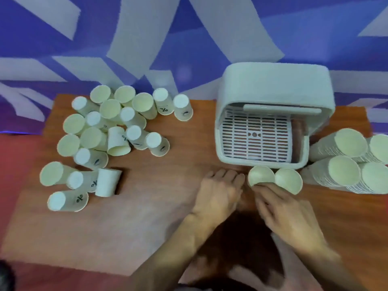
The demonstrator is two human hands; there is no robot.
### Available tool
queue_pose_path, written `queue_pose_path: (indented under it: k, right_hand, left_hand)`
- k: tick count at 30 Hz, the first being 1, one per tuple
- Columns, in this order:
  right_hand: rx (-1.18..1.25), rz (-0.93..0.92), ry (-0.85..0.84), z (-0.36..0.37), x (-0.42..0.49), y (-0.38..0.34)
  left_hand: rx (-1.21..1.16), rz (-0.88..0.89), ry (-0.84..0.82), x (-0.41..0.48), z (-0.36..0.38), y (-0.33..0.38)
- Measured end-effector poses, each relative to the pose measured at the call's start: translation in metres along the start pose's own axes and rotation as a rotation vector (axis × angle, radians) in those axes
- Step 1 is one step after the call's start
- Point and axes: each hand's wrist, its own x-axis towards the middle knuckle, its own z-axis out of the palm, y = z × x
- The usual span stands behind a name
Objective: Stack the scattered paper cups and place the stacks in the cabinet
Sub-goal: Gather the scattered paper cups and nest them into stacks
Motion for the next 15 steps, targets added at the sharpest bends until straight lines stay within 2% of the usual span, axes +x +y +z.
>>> queue_pose_path:
  k: [4,8,11,15]
  right_hand:
    - [0.053,-0.256,-0.007,0.025,0.057,-0.078]
    - [0.037,-0.405,-0.022,0.055,0.123,-0.150]
    - [-0.011,-0.449,-0.024,0.074,0.172,-0.190]
    - [-0.021,-0.398,-0.113,0.093,0.213,-0.216]
  left_hand:
    - [-0.019,-0.201,0.098,-0.042,-0.025,-0.057]
    - [0.070,-0.437,0.022,-0.101,-0.038,-0.142]
    - [0.121,-0.585,-0.067,-0.133,-0.042,-0.204]
    - [0.159,-0.577,-0.167,-0.136,-0.049,-0.249]
